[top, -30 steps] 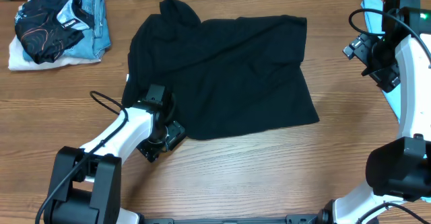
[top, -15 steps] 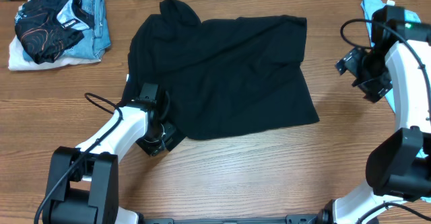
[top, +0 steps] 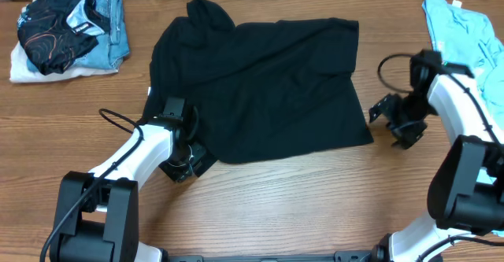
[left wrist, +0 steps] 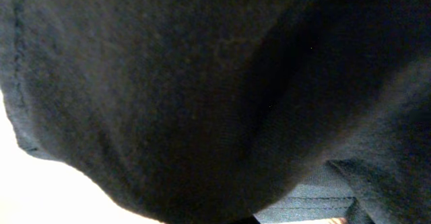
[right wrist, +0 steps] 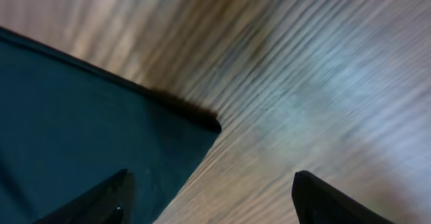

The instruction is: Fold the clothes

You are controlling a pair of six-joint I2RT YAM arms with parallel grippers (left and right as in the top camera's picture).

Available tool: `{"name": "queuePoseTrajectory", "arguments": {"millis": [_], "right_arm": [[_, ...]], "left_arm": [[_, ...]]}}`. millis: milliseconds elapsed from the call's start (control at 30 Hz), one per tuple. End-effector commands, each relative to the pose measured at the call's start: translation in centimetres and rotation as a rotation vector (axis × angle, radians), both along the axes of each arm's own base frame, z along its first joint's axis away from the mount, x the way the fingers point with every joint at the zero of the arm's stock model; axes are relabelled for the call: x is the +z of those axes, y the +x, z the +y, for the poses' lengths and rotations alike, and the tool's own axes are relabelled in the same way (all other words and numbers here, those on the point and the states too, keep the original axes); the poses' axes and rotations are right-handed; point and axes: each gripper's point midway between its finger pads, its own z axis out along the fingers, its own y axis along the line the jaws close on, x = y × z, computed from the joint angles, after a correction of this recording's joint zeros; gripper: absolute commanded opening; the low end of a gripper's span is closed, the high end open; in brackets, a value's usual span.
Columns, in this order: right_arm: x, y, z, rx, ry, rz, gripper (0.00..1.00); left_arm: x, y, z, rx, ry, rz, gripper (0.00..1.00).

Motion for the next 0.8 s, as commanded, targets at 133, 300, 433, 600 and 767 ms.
{"name": "queuePoseTrajectory", "arguments": {"millis": [133, 300, 433, 600, 767], "right_arm": [[-2.4, -0.8, 2.1, -0.066, 0.028, -0.002, 0.80], [-3.4, -1.0, 2.7, -0.070, 0.010, -0.005, 0.81], [-4.1, -0.8, 2.7, -0.077, -0.005, -0.024, 0.74], [-4.9, -1.8, 2.0, -0.128, -0.053, 0.008, 0.45], [-4.9, -2.1, 1.6, -0.128, -0.074, 0.018, 0.06]], "left_arm": [[-1.2, -1.2, 0.4, -0.008, 0.016, 0.060, 0.04], [-1.2, -1.2, 0.4, -0.008, 0.016, 0.060, 0.04], [-1.2, -1.3, 0.4, -0.009, 0.016, 0.062, 0.04], [-1.1, -1.7, 0.5, -0.037, 0.019, 0.079, 0.04], [-0.9, -2.9, 1.2, -0.062, 0.049, 0.126, 0.04]]}}
